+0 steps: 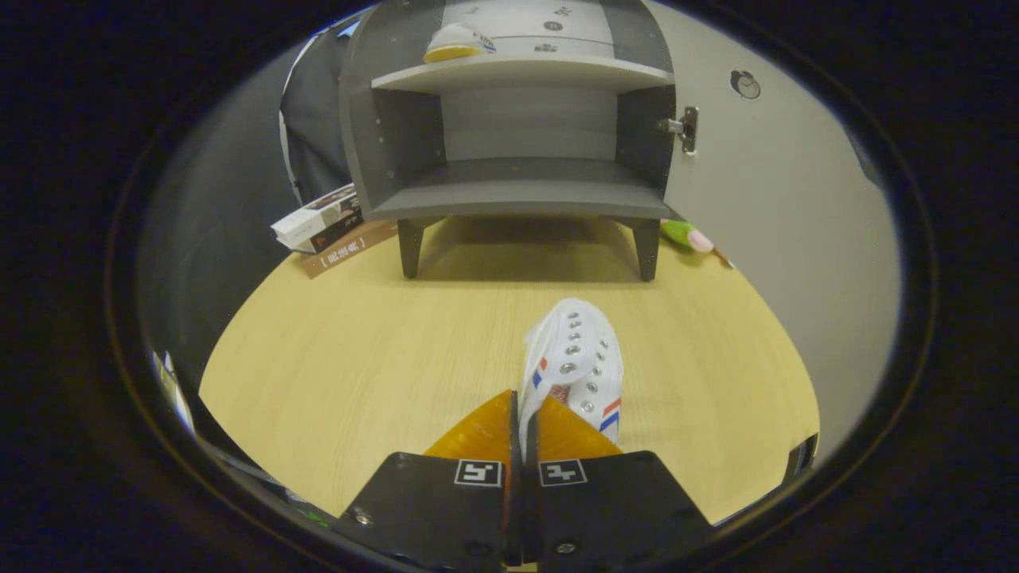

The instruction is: Open the shoe cabinet door, grab the shoes and put them into the shoe cabinet, then close the shoe cabinet door.

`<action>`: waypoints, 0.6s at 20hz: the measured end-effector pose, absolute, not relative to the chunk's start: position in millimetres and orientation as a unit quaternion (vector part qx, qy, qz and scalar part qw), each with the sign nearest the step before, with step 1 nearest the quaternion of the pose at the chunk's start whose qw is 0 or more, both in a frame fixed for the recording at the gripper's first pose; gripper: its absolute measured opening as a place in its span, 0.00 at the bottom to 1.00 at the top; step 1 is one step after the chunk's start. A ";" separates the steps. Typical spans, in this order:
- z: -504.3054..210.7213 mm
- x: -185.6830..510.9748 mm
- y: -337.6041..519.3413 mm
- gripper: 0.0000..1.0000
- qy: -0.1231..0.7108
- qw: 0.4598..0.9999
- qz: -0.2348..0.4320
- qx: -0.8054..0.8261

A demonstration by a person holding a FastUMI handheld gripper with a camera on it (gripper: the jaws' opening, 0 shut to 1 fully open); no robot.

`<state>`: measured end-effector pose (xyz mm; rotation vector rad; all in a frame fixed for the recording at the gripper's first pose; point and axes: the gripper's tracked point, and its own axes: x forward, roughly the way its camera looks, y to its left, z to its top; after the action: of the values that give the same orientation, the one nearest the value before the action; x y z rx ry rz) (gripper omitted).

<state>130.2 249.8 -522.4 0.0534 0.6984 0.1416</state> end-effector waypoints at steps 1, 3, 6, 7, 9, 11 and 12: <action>-512.3 130.4 246.5 0.04 0.336 0.939 0.068 0.026; -485.4 130.4 241.0 0.04 0.320 0.945 0.067 0.017; -427.6 135.0 234.1 0.04 0.280 0.958 0.064 0.000; -408.9 136.8 233.2 0.04 0.268 0.961 0.064 -0.005; -366.4 142.1 232.0 0.04 0.241 0.968 0.066 -0.010; -324.3 149.6 235.0 0.04 0.218 0.973 0.070 -0.005; -301.9 154.3 236.8 0.04 0.206 0.976 0.073 -0.004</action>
<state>154.3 236.8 -301.9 -0.0080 0.4145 0.1471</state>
